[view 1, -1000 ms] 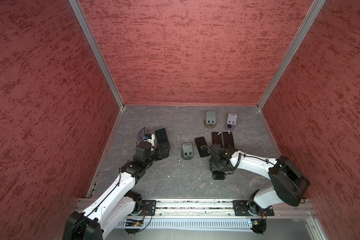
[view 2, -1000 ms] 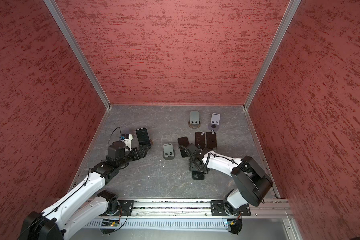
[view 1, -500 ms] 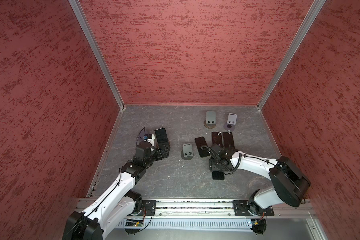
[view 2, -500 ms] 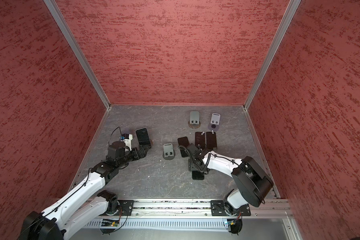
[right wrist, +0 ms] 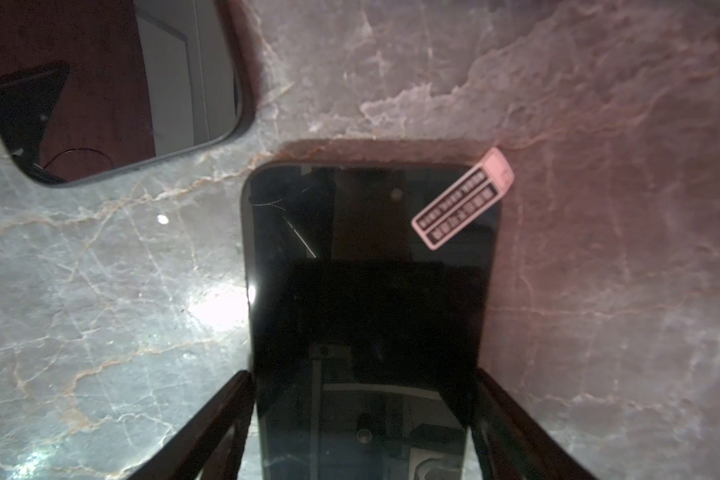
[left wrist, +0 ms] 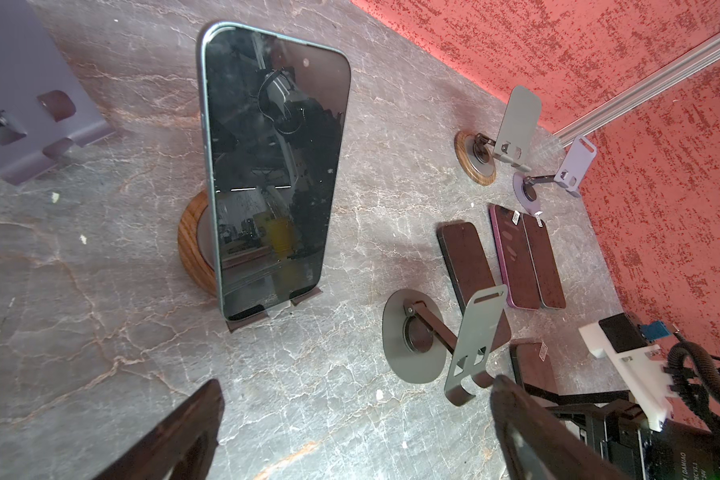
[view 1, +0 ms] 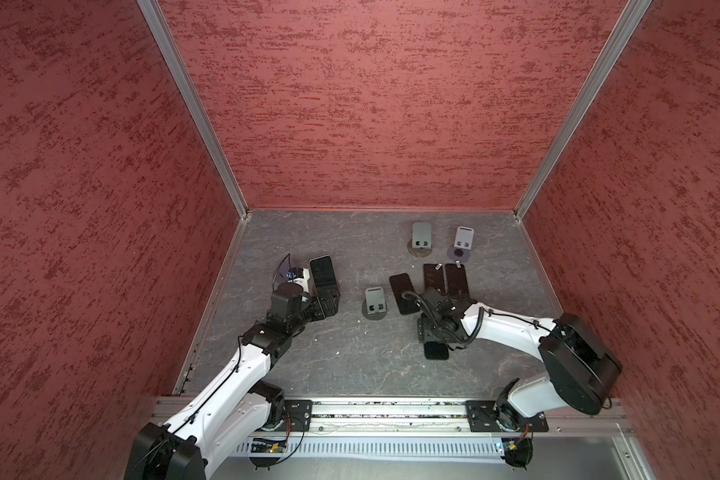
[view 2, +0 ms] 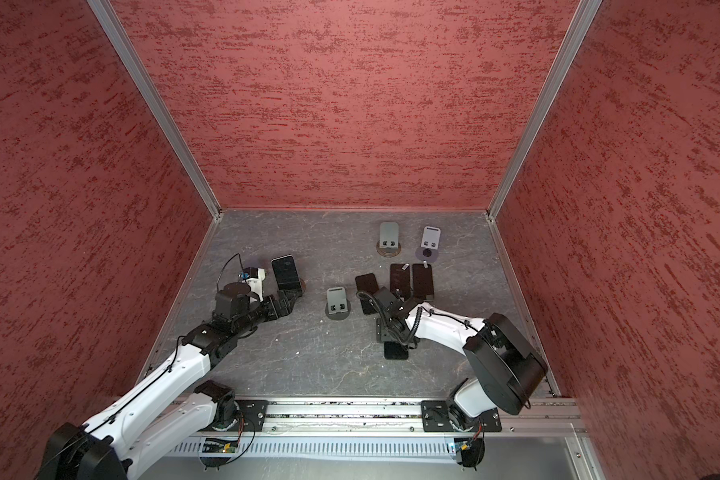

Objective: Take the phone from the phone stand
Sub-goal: 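Lower the held phone toward the table with the right gripper, then open the right gripper to release the phone flat and raise it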

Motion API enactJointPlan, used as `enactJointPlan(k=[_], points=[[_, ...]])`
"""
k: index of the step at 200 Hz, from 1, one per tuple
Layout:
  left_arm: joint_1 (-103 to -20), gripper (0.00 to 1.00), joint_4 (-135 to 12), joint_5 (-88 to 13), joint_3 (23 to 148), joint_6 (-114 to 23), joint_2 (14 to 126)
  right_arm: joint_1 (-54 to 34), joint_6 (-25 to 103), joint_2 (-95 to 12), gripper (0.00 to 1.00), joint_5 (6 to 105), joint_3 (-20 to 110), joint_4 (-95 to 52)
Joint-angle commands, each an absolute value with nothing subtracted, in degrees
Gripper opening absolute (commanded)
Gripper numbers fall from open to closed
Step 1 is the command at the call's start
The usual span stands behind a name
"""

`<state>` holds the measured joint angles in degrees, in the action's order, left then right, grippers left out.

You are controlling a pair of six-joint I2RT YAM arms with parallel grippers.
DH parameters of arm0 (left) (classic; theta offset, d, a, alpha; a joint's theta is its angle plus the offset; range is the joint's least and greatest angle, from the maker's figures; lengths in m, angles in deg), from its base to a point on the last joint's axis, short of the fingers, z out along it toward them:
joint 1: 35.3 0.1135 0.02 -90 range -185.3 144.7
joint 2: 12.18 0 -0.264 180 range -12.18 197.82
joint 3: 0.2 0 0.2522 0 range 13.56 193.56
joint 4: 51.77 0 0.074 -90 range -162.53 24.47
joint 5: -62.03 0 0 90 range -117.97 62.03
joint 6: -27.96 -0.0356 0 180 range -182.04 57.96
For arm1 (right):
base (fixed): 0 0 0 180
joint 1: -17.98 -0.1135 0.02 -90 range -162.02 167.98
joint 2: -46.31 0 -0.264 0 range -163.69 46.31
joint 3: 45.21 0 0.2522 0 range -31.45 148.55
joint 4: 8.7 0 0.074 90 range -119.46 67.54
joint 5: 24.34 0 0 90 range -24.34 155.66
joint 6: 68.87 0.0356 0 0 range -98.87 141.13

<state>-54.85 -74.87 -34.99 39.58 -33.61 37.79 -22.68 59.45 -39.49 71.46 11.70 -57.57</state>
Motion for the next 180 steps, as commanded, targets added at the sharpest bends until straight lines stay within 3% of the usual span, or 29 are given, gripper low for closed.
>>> enactJointPlan(k=[1, 77, 180], points=[[-54.5, 1.00, -74.2, -34.5, 38.7, -34.5, 37.9, -22.5, 59.9, -39.6, 0.85, 71.0, 10.6, -57.3], [-54.4, 1.00, -74.4, -34.2, 38.7, -34.6, 38.1, -22.5, 58.3, -41.1, 0.96, 73.8, 14.8, -57.3], [-53.9, 0.99, -75.4, -33.8, 39.2, -34.9, 37.0, -22.5, 53.8, -41.4, 0.99, 80.1, 23.1, -59.7]])
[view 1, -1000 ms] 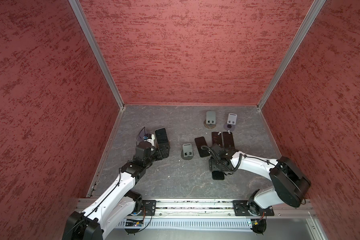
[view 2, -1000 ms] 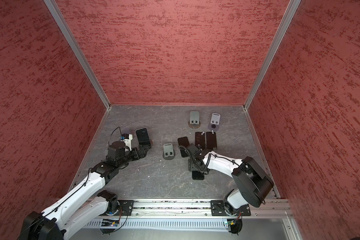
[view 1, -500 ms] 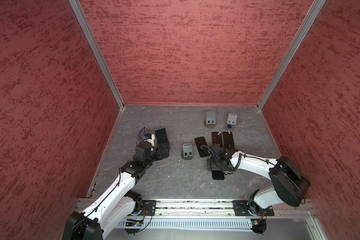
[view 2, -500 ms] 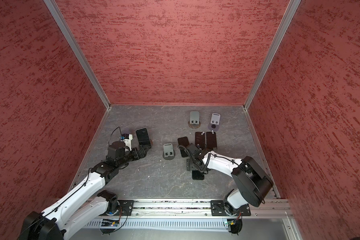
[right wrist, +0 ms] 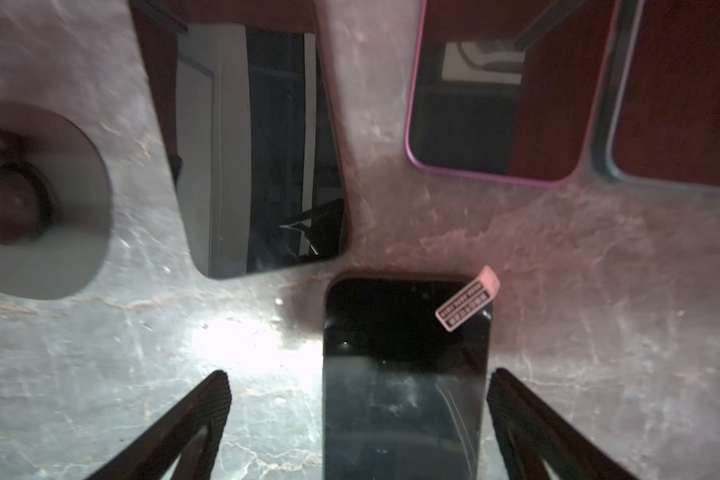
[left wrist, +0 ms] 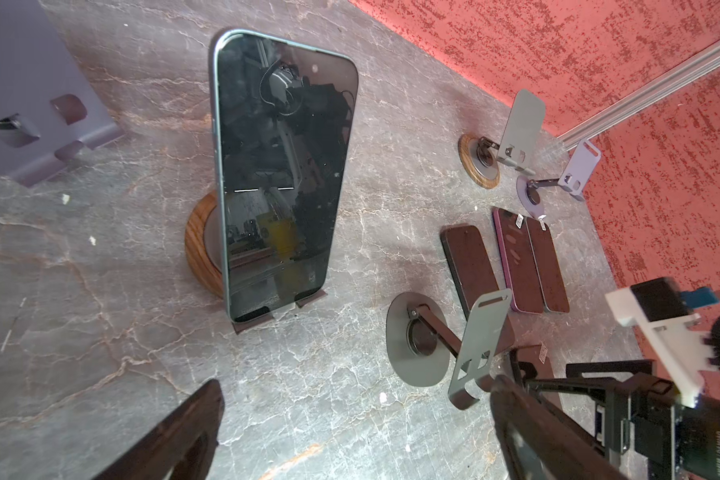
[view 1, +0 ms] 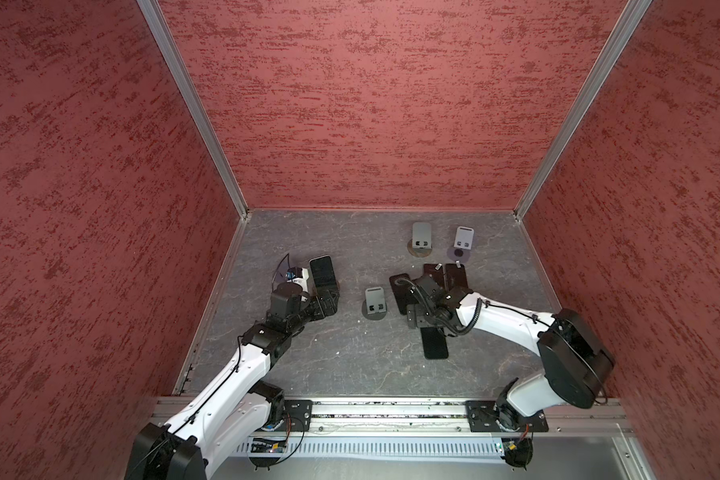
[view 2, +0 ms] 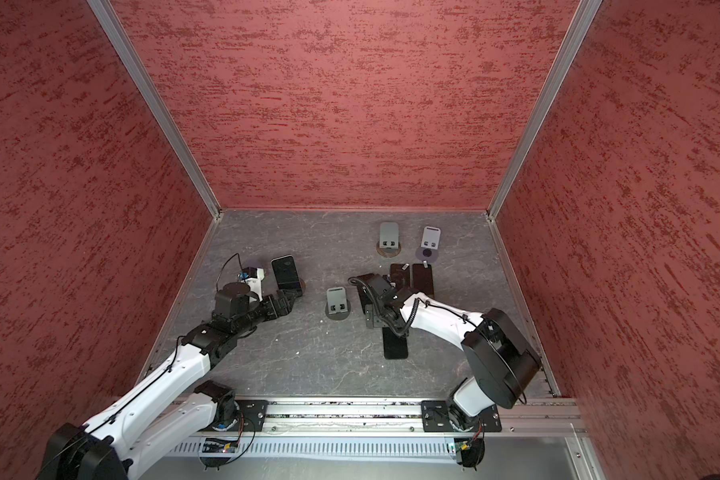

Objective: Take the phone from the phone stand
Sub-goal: 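Open the right gripper to release the phone flat and raise it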

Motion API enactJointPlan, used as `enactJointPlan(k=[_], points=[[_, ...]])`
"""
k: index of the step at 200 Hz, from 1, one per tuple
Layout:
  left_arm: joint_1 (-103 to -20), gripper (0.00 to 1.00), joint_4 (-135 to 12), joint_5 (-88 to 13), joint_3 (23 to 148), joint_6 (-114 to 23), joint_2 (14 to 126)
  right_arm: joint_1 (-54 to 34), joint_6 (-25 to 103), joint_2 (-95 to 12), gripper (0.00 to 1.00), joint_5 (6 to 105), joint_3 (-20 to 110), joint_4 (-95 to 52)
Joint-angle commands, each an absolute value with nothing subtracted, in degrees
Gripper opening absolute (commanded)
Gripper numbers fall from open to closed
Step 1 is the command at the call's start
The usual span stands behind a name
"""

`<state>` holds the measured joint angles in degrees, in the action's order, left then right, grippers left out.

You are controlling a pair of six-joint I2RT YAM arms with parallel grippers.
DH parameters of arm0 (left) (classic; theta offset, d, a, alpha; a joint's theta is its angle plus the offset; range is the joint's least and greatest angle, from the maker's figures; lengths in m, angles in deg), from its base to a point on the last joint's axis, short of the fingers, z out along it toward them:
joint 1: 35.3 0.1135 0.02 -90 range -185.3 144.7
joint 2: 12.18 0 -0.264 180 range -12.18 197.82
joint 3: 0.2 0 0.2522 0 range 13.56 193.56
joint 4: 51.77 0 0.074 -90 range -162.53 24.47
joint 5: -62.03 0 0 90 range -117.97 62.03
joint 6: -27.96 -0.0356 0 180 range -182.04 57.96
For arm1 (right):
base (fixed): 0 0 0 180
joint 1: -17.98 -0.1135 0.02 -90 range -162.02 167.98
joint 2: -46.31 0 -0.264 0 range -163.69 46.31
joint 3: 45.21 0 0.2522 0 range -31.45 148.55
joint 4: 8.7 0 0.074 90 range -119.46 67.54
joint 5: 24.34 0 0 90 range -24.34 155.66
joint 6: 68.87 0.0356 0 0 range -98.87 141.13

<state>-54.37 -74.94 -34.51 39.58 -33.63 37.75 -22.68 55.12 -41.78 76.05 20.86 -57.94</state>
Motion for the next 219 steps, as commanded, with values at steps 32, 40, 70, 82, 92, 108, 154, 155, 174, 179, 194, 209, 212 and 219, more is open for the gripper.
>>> enactJointPlan(k=[32, 40, 70, 82, 92, 108, 154, 155, 174, 179, 194, 209, 212, 219], points=[[-53.6, 1.00, -76.4, -33.5, 39.7, -35.1, 36.8, -22.6, 52.8, -40.3, 0.99, 81.9, 24.9, -59.0], [-53.6, 1.00, -76.7, -33.4, 39.8, -35.1, 36.6, -22.6, 52.6, -39.9, 0.99, 82.3, 25.3, -58.6], [-53.3, 1.00, -77.7, -32.8, 40.1, -35.5, 35.8, -22.6, 51.7, -38.4, 0.99, 83.2, 26.2, -57.2], [-53.1, 1.00, -78.0, -32.6, 40.1, -35.6, 35.4, -22.6, 51.5, -38.3, 0.99, 83.3, 26.7, -56.5], [-53.0, 1.00, -78.4, -32.5, 40.1, -35.7, 35.0, -22.8, 51.4, -38.0, 0.99, 83.2, 26.9, -55.6], [-52.8, 1.00, -79.2, -32.2, 40.2, -35.6, 34.3, -23.0, 50.8, -37.7, 0.99, 81.9, 27.1, -53.6], [-52.4, 1.00, -81.3, -31.5, 39.9, -35.6, 31.7, -24.0, 49.2, -39.7, 0.99, 79.6, 29.5, -49.7], [-52.3, 1.00, -81.4, -31.4, 39.9, -35.6, 31.6, -24.1, 49.2, -39.8, 0.99, 79.6, 29.5, -49.5], [-52.1, 1.00, -82.1, -31.2, 39.8, -35.4, 30.5, -24.9, 48.0, -41.4, 0.99, 78.5, 31.4, -47.6], [-52.1, 1.00, -82.3, -31.2, 39.9, -35.5, 30.2, -25.3, 47.7, -41.9, 0.99, 78.3, 32.0, -47.2], [-52.0, 1.00, -83.2, -31.0, 39.9, -35.5, 29.4, -26.1, 46.7, -43.8, 0.99, 77.4, 34.1, -46.7], [-51.8, 1.00, -84.1, -30.4, 39.9, -35.6, 28.4, -26.9, 45.7, -46.1, 0.99, 77.0, 36.3, -46.7], [-51.8, 1.00, -84.2, -30.3, 39.9, -35.6, 28.2, -27.1, 45.6, -46.5, 0.99, 77.0, 36.8, -46.8], [-51.8, 1.00, -84.6, -30.1, 39.9, -35.7, 27.7, -27.6, 45.4, -47.5, 0.99, 77.0, 37.7, -46.8]])
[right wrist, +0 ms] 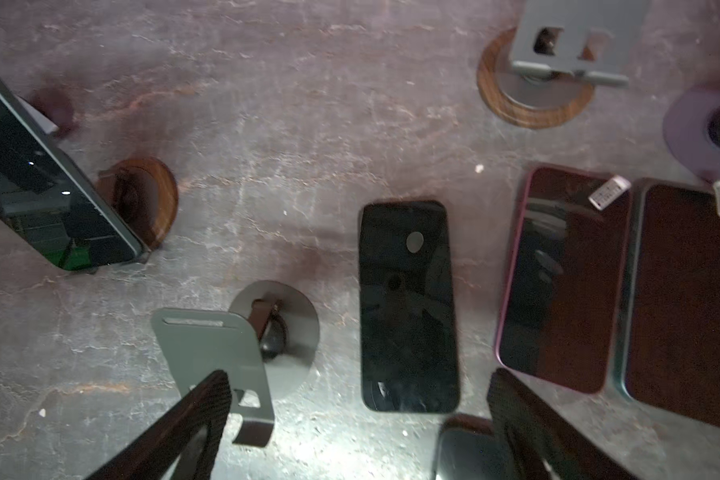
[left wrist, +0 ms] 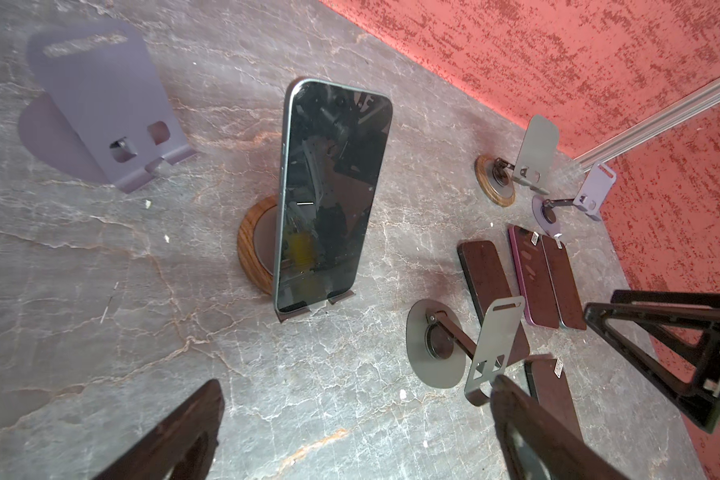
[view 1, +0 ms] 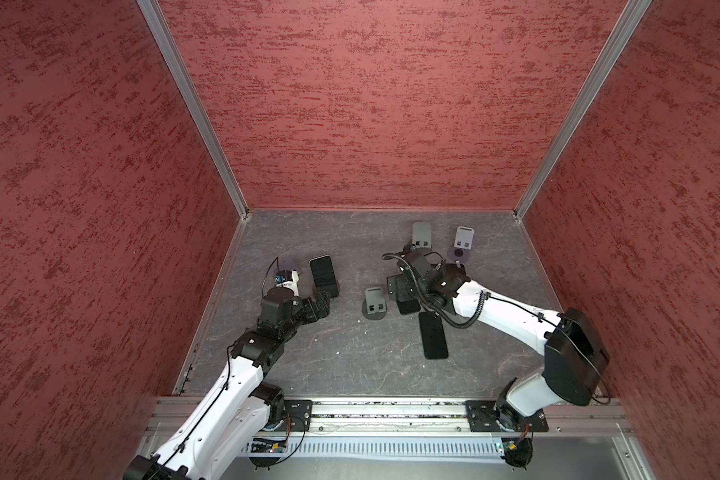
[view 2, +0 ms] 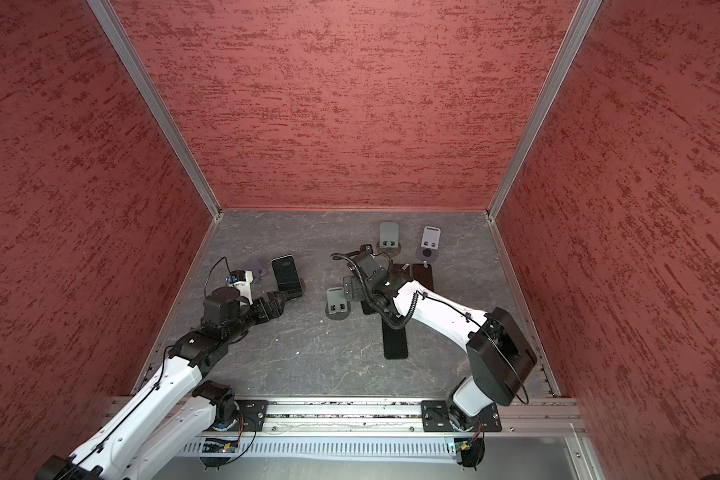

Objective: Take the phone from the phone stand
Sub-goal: 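Open the right gripper to release the phone flat and raise it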

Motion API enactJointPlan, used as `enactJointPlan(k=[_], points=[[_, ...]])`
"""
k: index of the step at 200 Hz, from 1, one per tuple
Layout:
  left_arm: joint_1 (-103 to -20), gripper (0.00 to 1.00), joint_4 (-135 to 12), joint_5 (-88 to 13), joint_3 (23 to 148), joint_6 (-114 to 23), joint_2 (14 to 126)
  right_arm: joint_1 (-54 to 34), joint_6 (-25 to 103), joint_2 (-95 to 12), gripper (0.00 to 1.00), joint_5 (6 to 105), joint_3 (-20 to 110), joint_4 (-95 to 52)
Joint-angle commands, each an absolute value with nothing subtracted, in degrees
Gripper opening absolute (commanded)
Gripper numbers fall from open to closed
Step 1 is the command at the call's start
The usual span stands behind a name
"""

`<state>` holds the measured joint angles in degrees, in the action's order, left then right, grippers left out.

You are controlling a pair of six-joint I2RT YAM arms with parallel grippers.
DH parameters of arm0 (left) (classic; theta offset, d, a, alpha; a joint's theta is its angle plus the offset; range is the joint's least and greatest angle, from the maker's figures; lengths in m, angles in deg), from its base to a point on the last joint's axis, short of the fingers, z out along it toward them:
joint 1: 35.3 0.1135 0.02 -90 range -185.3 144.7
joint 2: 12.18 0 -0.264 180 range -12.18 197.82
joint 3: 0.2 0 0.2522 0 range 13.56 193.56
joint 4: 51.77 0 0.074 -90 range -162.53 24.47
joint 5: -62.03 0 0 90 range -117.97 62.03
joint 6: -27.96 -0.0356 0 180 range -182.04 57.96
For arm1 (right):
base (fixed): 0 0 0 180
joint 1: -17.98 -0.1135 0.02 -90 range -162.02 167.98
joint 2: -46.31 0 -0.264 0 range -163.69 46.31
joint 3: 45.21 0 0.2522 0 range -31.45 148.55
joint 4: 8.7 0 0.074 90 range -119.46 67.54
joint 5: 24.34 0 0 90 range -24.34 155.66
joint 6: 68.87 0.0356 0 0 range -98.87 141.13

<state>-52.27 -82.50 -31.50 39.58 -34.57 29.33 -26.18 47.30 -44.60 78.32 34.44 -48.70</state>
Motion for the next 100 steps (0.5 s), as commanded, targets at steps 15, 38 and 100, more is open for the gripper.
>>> enactJointPlan(k=[15, 38, 100], points=[[-51.6, 1.00, -85.4, -29.7, 39.7, -35.8, 26.6, -28.4, 44.9, -49.7, 0.99, 76.9, 39.8, -46.8], [-51.3, 1.00, -86.3, -28.9, 39.3, -35.8, 24.8, -30.0, 44.2, -52.9, 0.99, 76.9, 42.9, -46.9], [-49.9, 1.00, -88.0, -28.7, 38.3, -35.9, 21.3, -32.5, 45.0, -60.5, 0.99, 82.1, 51.0, -51.6]])
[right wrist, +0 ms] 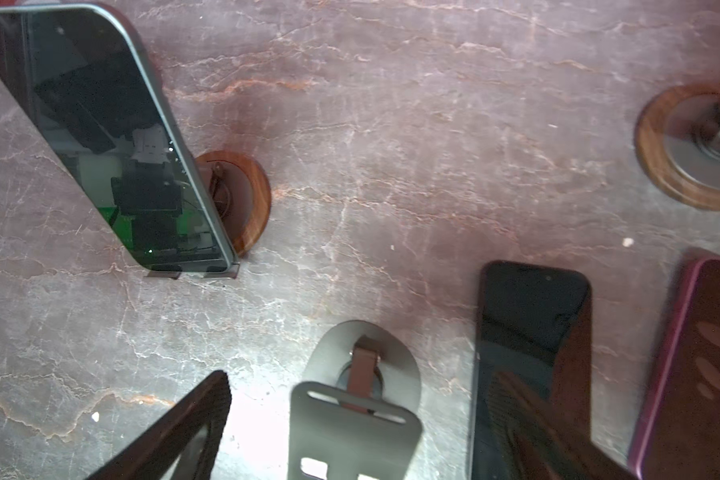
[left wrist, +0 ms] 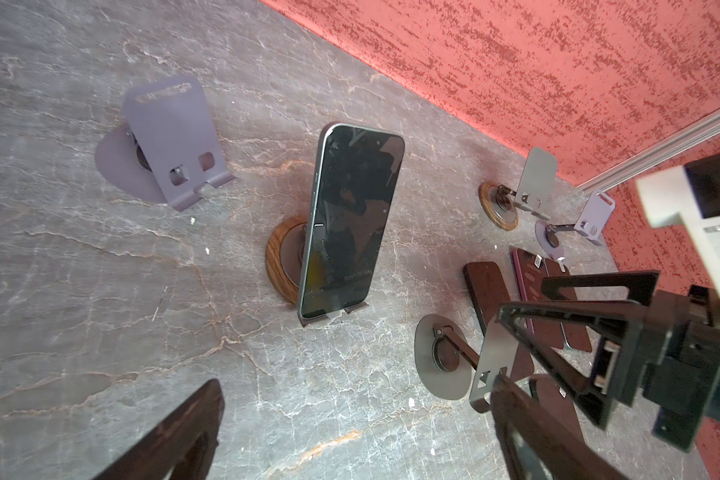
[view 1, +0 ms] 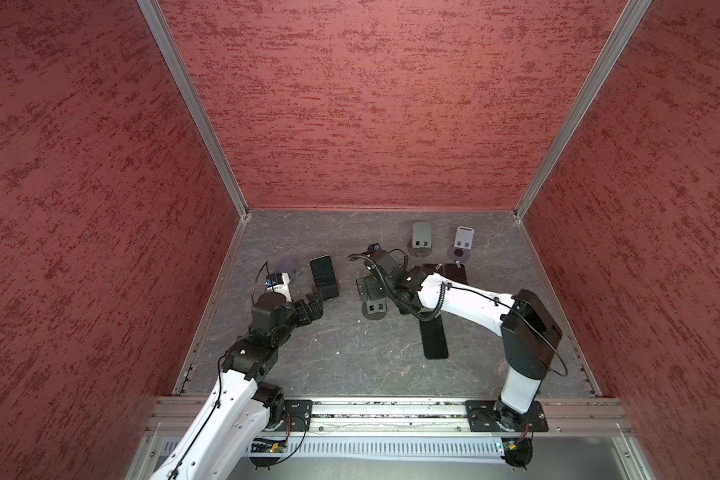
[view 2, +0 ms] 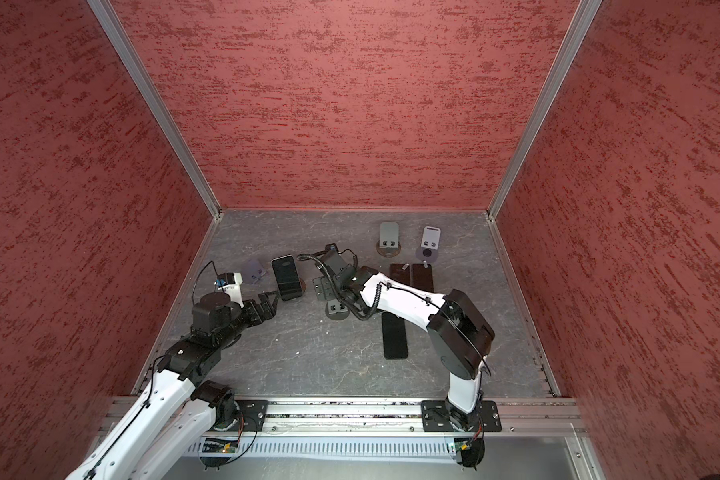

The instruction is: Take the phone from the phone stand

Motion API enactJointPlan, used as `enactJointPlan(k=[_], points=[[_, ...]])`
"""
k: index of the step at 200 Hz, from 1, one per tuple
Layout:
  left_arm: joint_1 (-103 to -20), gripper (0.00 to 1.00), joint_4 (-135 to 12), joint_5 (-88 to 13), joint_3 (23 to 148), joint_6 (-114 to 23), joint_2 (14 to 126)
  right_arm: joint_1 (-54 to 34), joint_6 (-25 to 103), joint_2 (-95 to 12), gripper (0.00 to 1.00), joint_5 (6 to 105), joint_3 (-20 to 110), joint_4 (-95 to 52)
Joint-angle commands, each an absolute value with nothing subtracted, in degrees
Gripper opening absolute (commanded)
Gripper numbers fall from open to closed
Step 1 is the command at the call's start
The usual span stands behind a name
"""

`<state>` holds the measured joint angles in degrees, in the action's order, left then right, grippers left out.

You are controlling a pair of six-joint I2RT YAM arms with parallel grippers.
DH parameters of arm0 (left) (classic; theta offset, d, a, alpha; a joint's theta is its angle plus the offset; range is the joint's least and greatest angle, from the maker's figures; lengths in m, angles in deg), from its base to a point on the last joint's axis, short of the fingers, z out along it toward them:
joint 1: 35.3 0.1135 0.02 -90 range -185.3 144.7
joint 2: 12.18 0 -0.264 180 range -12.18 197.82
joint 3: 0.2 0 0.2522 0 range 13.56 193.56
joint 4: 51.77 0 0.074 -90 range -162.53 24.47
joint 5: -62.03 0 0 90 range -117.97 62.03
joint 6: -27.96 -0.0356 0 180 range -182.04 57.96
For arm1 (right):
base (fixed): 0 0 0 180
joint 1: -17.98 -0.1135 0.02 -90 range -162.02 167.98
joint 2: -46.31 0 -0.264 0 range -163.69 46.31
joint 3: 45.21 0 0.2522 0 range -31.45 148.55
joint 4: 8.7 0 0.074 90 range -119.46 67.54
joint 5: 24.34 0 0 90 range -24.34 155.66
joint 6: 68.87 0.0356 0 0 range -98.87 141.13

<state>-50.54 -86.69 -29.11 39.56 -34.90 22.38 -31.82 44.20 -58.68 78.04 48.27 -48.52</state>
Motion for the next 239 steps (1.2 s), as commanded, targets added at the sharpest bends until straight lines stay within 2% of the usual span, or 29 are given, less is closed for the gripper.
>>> enactJointPlan(k=[1, 42, 71, 119, 146, 205, 239], points=[[-49.8, 1.00, -88.0, -28.7, 38.2, -35.9, 21.3, -32.5, 45.1, -60.6, 0.99, 82.2, 51.1, -51.7], [-49.2, 1.00, -88.1, -29.3, 38.0, -35.8, 21.1, -32.6, 47.9, -62.6, 0.99, 82.6, 51.0, -53.6], [-48.9, 1.00, -87.6, -29.9, 37.8, -35.8, 21.1, -32.6, 49.8, -63.0, 0.95, 81.2, 48.9, -52.5], [-48.4, 1.00, -87.2, -30.6, 37.5, -35.8, 21.2, -32.7, 51.7, -64.4, 0.78, 77.7, 48.1, -50.7], [-48.1, 1.00, -87.4, -30.9, 37.3, -35.6, 21.3, -32.7, 52.6, -65.1, 0.73, 77.5, 48.2, -50.1], [-47.8, 1.00, -87.1, -31.1, 37.0, -35.7, 21.1, -32.6, 52.1, -66.4, 0.49, 78.8, 50.0, -51.5], [-47.5, 1.00, -86.8, -31.4, 36.9, -35.7, 21.3, -32.6, 51.2, -66.8, 0.48, 79.3, 52.0, -51.6]])
